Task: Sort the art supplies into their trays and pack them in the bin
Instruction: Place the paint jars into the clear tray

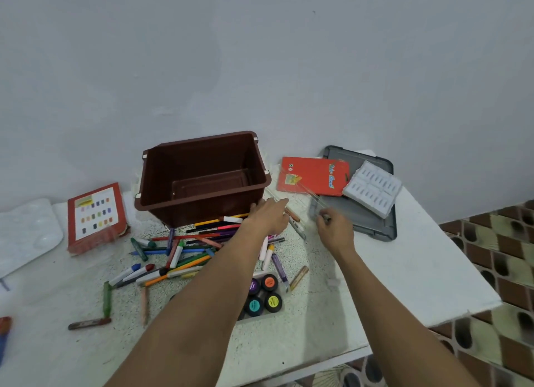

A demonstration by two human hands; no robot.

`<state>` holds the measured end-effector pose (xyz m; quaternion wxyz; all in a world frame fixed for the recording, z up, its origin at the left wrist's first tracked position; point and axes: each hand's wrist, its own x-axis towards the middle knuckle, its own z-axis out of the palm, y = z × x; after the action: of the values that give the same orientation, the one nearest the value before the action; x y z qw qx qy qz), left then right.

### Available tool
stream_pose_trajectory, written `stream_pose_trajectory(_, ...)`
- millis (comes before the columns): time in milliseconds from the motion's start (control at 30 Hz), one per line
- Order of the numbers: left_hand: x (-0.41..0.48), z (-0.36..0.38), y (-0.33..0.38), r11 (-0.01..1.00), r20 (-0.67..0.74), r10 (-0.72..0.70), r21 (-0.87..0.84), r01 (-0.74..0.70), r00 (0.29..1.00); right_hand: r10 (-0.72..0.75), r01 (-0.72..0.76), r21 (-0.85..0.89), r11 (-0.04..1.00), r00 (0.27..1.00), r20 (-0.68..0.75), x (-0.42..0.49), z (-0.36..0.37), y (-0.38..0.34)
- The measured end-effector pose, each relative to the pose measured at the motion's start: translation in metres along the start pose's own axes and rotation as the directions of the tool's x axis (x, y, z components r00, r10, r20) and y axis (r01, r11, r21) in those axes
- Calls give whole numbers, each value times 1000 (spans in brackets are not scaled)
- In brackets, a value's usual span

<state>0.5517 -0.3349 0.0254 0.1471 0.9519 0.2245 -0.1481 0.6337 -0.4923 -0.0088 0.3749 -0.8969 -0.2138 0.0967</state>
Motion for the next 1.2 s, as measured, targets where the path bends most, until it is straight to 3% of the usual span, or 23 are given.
stream_pose_trajectory(167,6,-2,8,1000,0,5,-27,-5,1000,104,-106,56,993,994,36,4,-2,3)
stream_pose_trajectory(300,6,2,6,953,5,-24,-301,25,1000,225,-223,246,943,974,24,1,-5,7)
stream_pose_trajectory(367,3,2,5,838,-25,-71,-544,46,997,239,-227,300,926,971,-6,-4,-10,8)
stream_pose_trajectory(467,2,0,1,580,-32,-194,-810,88,981,223,-192,315,930,972,-67,-18,-21,13)
stream_pose_trajectory(533,3,1,-3,431,-24,-243,-898,86,970,198,-158,290,944,974,-112,-28,-31,17)
stream_pose_trajectory(633,-4,4,-2,343,-31,-231,-938,52,972,163,-124,232,965,974,-155,-42,-46,23)
stream_pose_trajectory(867,-36,16,12,316,-139,-242,-947,-58,960,106,-74,189,979,981,-165,-57,-73,27)
stream_pose_trajectory(1100,-73,24,-18,426,-137,-220,-904,-31,966,102,-80,168,983,987,-127,-67,-72,20)
stream_pose_trajectory(1200,-100,27,-40,526,-152,-291,-850,25,944,111,-99,175,980,992,-58,-74,-56,13)
